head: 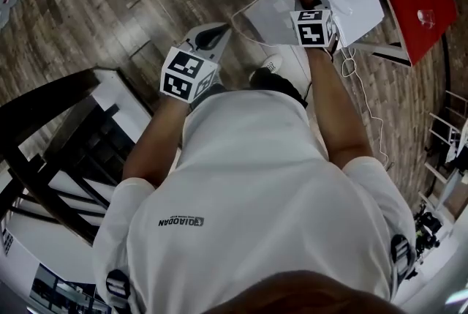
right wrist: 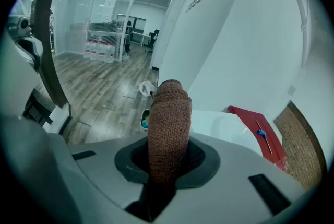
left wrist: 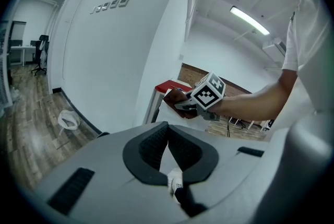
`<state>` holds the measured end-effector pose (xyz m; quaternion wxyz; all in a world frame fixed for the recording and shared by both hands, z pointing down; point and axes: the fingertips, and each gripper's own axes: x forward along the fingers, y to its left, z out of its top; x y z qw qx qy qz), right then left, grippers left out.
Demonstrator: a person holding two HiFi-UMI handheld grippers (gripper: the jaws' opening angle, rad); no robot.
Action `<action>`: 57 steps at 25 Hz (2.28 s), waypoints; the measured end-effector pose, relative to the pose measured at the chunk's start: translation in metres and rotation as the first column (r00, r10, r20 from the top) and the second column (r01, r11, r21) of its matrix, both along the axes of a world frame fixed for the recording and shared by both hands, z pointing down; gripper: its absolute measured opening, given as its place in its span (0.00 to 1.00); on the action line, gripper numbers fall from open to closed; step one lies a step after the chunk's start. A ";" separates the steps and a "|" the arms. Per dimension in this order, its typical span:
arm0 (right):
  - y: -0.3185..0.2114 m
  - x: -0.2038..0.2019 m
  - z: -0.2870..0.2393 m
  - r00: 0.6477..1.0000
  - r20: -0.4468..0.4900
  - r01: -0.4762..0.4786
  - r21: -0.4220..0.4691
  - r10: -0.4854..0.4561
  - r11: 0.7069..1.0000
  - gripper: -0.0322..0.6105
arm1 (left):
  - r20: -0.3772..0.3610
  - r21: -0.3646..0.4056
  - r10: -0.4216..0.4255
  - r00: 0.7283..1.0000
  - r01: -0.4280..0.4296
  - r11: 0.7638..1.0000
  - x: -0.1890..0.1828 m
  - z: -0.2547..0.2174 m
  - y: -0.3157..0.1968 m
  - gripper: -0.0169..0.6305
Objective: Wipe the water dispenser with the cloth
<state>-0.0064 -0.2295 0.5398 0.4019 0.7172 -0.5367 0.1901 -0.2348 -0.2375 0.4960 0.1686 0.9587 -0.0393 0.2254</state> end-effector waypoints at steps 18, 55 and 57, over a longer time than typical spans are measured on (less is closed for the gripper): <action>-0.020 -0.011 0.128 0.999 0.034 -0.006 -0.139 0.011 0.990 0.15 | 0.045 -0.080 -0.081 0.996 0.085 0.993 -0.011 0.044 -0.008 0.01; -0.020 -0.017 0.352 0.979 0.194 0.033 -0.468 0.066 0.883 0.15 | 0.215 -0.200 -0.253 0.943 0.296 0.934 -0.054 0.094 0.021 0.01; -0.021 -0.018 0.346 0.980 0.193 0.041 -0.464 0.056 0.885 0.15 | 0.207 -0.197 -0.257 0.944 0.298 0.934 -0.056 0.094 0.021 0.01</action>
